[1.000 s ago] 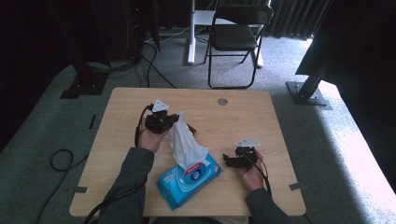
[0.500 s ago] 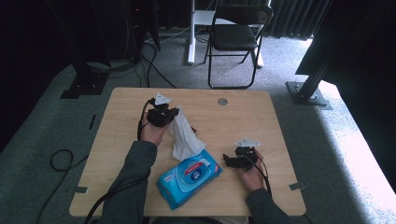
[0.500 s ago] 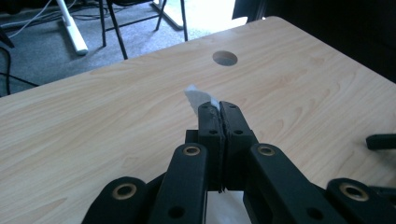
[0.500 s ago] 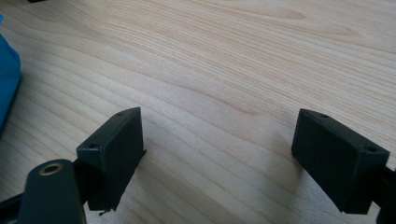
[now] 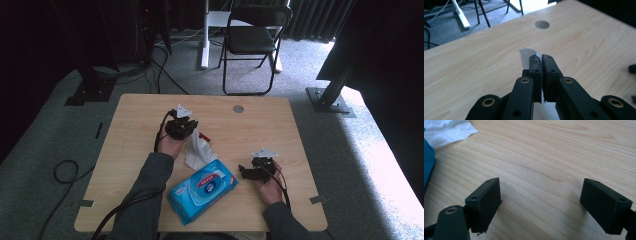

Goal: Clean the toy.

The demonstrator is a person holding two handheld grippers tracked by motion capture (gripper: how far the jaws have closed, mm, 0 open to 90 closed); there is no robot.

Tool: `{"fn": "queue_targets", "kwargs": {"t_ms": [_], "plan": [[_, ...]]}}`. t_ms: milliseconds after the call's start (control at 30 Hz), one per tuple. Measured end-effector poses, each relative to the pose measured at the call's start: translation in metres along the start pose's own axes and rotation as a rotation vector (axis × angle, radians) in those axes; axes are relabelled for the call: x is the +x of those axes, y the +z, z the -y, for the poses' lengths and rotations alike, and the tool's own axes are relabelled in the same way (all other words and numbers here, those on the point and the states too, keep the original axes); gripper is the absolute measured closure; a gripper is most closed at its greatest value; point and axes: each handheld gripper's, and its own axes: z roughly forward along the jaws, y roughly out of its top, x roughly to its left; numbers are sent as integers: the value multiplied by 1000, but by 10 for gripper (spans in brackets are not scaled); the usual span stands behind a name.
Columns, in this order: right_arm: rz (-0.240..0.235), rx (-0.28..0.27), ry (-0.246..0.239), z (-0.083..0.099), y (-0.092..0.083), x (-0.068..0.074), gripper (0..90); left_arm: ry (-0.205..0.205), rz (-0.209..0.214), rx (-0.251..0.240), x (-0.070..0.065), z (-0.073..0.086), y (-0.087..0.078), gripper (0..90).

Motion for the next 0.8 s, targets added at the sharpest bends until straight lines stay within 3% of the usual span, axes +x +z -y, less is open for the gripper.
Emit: {"fn": "queue_targets", "kwargs": {"t_ms": [333,533,633,800], "plan": [[0,0,0,0,0,0,165,50,5,95,-12,18,23,867],[-8,0,-6,0,0,0,169,54,-5,135,-13,27,33,846],[-10,-1,-8,-1,1,0,169,32,0,128,-12,29,34,846],[-7,-3,-6,-1,1,1,195,31,26,122,-15,29,34,858]]}}
